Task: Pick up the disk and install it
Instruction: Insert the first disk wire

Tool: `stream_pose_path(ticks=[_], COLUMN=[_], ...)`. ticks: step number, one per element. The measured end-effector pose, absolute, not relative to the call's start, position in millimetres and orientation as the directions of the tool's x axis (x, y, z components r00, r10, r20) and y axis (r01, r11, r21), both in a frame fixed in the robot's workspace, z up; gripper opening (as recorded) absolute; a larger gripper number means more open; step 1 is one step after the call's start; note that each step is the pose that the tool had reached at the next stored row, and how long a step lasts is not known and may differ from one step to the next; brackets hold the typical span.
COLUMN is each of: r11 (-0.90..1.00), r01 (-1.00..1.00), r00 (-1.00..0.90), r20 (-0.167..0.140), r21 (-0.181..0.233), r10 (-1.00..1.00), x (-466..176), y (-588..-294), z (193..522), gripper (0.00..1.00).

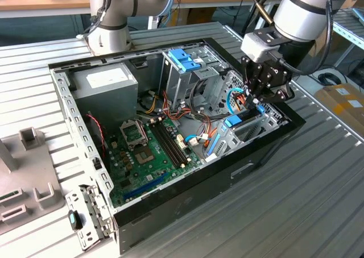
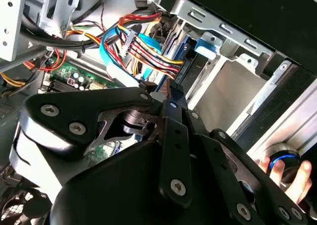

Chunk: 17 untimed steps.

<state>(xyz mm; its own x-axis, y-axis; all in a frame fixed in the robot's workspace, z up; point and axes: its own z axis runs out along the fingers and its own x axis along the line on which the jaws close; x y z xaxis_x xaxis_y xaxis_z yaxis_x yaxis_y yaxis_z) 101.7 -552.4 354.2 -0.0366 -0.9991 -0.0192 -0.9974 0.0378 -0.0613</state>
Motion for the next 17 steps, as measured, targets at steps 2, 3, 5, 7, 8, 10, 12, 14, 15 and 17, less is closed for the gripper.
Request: stream_pose_path(ticks=[2,3,5,7,8,10,12,14,15,17], r11=[0.038,0.037,0.038,0.038,0.038,0.038,0.038,0.038,0.038,0.038], r01=[-0.997,-0.997,-0.998,-0.998,-0.998,-0.998,-0.998,-0.998,-0.998,-0.998], r00=[-0.037,-0.036,-0.037,-0.036,-0.037,-0.037,-0.037,-0.037,-0.037,-0.037], r20=[-0.019,-0.019,-0.019,-0.019,-0.019,-0.019,-0.019,-0.019,-0.017,-0.018], r21=[-0.060,-0.060,-0.060,-0.060,-0.060,-0.060,-0.060,-0.059,-0.059,-0.059], r10=[-0.999,-0.999,-0.999,-0.999,-0.999,-0.999,-0.999,-0.999,-0.999,-0.999], x=[102,102,105,107,108,109,111,111,111,111], y=[-552,-553,-553,-555,-556,-559,-560,-560,-560,-561], z=[354,354,353,352,351,351,349,345,343,340], gripper=[0.10,0.10,0.10,0.10,0.10,0.10,0.10,0.10,0.10,0.10])
